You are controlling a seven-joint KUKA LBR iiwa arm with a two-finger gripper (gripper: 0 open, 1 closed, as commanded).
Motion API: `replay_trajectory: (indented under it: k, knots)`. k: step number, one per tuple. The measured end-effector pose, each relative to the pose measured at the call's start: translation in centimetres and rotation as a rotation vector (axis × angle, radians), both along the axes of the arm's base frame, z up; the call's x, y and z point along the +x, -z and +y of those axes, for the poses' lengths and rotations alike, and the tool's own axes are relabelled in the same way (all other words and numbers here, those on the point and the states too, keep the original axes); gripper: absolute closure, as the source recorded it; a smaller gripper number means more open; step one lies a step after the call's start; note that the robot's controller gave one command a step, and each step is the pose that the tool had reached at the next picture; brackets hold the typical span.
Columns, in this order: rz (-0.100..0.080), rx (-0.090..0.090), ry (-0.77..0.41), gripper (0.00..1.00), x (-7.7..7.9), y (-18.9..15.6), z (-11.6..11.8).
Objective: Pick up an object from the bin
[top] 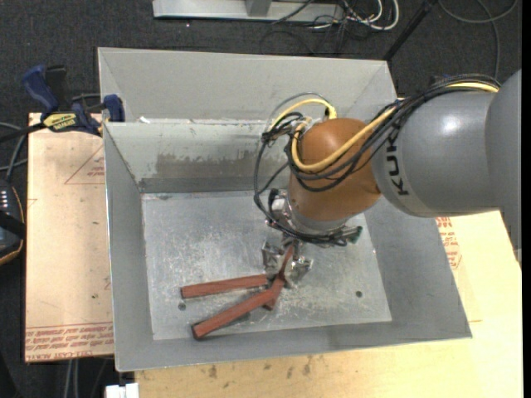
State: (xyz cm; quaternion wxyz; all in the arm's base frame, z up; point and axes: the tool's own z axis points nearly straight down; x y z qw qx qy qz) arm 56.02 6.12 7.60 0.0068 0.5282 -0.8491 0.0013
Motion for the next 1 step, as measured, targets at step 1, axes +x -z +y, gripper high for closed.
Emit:
replay_trajectory:
  k: [1]
  knots:
    - [-0.008,0.011,0.127,1.00,-2.98,-19.50,0.15]
